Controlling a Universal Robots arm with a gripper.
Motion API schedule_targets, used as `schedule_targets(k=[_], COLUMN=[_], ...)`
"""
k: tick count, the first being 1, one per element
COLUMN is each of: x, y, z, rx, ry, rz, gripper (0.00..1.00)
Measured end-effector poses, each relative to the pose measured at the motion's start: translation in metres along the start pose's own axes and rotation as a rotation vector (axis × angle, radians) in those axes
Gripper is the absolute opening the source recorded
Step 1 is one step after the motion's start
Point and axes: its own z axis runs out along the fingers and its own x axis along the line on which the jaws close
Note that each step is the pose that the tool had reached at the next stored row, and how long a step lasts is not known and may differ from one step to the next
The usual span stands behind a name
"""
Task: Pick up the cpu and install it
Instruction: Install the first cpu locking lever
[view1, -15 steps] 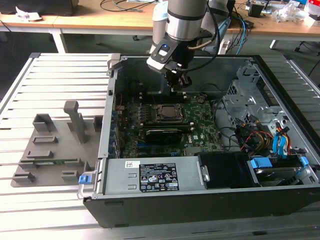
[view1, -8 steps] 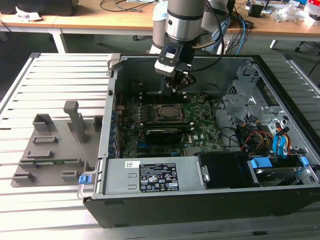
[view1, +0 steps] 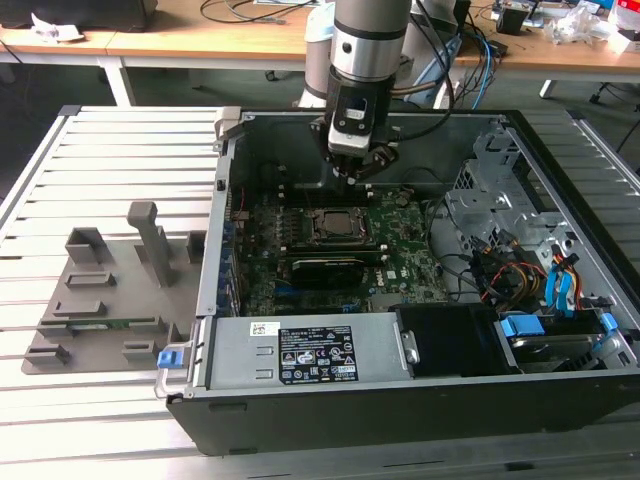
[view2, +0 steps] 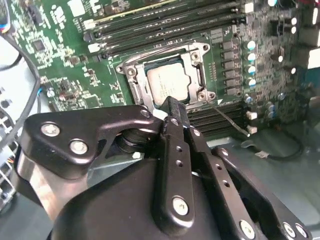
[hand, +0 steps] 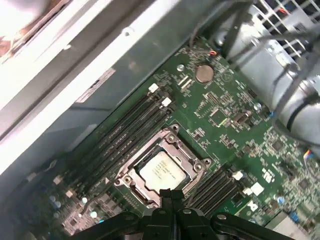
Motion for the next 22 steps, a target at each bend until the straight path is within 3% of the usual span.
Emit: schedule_targets(k=[5,8,11,13,14,22], x=[0.0000,0.0000,0.0000,0.0000,0.0001,0.0000], y=[0.0000,0.0000,0.0000,0.0000,0.0000,0.0000], z=[0.0000,0.0000,0.0000,0.0000,0.0000,0.0000], rx=[-0.0021,-0.0029,-0.0053,-0.0296,-0.0331,-0.0304], ry=[-0.0071,-0.0098,-0.0137,-0.0009,0.0004,-0.0065], rz=[-0.186,-0.258,-0.380,-0.417,-0.444,-0.664], gripper=[0.11,0.11,0.11,0.11,0.11,0.11])
